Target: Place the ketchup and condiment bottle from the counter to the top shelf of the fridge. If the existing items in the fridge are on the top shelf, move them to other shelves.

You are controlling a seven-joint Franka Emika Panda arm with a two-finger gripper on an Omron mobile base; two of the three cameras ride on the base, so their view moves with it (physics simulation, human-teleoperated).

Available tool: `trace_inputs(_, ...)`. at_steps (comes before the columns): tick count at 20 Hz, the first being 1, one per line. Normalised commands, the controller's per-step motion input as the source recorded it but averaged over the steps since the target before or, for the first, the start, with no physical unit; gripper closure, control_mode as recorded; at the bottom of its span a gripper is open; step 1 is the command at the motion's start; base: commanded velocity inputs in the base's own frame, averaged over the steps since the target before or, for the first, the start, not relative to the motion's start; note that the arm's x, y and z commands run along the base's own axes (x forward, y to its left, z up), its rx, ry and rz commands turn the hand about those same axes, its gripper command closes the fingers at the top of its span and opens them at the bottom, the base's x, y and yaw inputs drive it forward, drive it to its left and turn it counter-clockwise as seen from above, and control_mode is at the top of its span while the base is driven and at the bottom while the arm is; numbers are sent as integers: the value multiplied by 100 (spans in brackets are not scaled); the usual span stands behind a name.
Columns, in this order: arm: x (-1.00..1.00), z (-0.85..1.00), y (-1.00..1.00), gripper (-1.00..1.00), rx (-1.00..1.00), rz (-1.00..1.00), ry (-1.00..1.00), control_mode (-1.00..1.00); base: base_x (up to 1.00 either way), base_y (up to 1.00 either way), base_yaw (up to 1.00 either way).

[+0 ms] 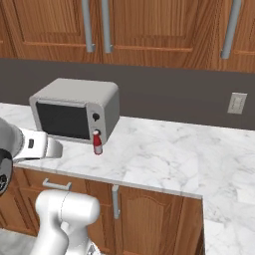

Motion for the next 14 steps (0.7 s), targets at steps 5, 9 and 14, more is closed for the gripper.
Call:
trace_inputs(5,90,-54,-16,-100,5,-5,3,-100,0,0,0)
trace_inputs(9,90,-64,-15,-100,8,-8,0,-100,0,0,0)
trace_inputs(14,82,-67,0,-100,10,-14,0,-100,0,0,0)
